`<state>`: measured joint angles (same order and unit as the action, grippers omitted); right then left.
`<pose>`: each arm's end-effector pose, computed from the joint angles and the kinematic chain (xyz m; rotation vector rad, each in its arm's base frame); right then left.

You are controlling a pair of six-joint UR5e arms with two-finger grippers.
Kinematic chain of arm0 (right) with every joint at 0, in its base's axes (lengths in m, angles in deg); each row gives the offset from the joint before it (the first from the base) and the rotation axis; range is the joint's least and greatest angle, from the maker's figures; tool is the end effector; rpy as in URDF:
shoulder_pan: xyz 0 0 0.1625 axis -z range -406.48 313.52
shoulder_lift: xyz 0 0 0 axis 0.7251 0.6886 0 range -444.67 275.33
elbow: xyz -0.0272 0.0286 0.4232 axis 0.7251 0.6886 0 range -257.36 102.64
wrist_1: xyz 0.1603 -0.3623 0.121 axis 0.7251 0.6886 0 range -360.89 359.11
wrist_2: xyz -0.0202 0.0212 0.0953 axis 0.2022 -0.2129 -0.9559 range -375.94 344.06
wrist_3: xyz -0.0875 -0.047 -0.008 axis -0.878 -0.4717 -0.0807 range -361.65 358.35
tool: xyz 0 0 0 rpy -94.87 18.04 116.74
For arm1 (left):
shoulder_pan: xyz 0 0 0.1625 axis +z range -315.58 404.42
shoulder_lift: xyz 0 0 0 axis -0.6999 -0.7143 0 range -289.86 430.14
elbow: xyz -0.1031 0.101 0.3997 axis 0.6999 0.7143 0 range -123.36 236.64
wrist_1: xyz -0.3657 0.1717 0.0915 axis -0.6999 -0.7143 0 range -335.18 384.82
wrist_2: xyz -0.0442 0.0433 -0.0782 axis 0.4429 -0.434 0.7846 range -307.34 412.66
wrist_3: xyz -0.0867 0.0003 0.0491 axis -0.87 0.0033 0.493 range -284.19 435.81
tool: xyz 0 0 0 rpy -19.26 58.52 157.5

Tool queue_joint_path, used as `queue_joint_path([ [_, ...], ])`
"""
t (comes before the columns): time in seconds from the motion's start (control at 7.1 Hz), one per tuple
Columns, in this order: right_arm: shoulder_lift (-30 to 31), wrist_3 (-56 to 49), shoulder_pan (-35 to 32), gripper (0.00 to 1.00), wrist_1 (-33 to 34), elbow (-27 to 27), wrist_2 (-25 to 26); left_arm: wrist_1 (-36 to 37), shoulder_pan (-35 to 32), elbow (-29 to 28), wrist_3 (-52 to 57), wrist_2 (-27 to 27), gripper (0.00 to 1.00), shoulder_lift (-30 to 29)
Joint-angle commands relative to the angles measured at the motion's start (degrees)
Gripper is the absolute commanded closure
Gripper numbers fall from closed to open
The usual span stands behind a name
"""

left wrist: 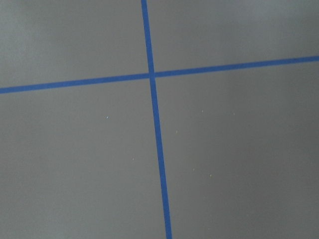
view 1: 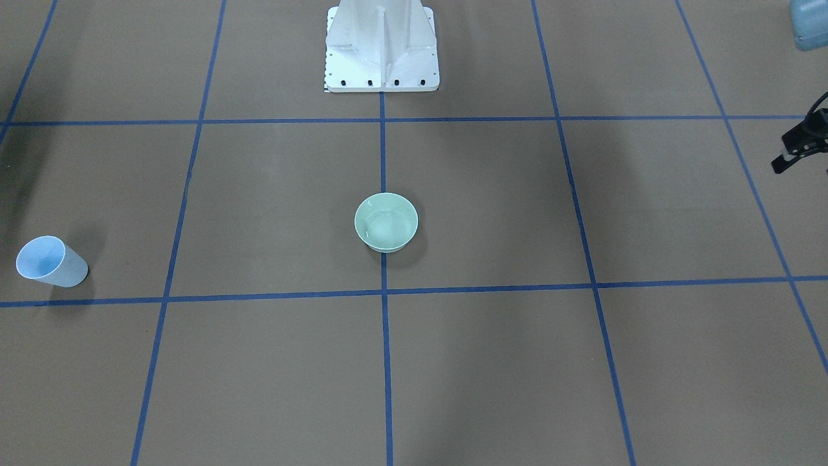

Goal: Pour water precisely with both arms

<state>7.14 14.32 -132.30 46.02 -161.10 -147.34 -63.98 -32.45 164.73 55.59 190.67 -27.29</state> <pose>0.0309 -0.5031 0.6464 0.4516 -0.7892 -0.0293 0.0621 -0.5269 0.4346 0.1455 0.9038 0.0629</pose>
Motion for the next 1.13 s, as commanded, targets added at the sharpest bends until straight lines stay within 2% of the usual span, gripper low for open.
queue_joint_path([
  [0.0, -2.15, -19.75, -5.39, 0.0, 19.19, -0.11, -0.79, 0.03, 9.67, -0.59, -11.89, -0.8, 0.0, -7.65],
  [0.14, -3.64, -25.84, -8.2, 0.0, 28.41, -0.72, -0.87, 0.12, 13.71, -2.16, -16.91, -2.64, 0.0, -11.69],
  [0.42, -4.37, -27.82, -11.3, 0.0, 46.53, -8.41, -0.44, 0.12, 19.35, -11.01, -25.45, -2.83, 0.0, -22.75],
  [0.56, -2.1, -27.92, -11.39, 0.0, 47.48, -9.33, -0.35, -0.23, 21.73, -15.23, -27.75, -2.83, 0.0, -27.24],
  [0.7, -1.38, -27.92, -11.39, 0.0, 47.32, -9.95, -0.17, -0.58, 24.45, -15.71, -33.69, -6.31, 0.0, -29.2],
  [0.85, -0.42, -28.01, -11.39, 0.0, 46.36, -10.47, -0.35, -2.93, 28.83, -15.28, -39.23, -14.61, 0.0, -31.22],
  [0.99, 1.25, -27.92, -11.39, 0.0, 46.0, -12.39, -0.26, -5.65, 32.88, -15.19, -40.94, -20.09, 0.0, -32.46],
])
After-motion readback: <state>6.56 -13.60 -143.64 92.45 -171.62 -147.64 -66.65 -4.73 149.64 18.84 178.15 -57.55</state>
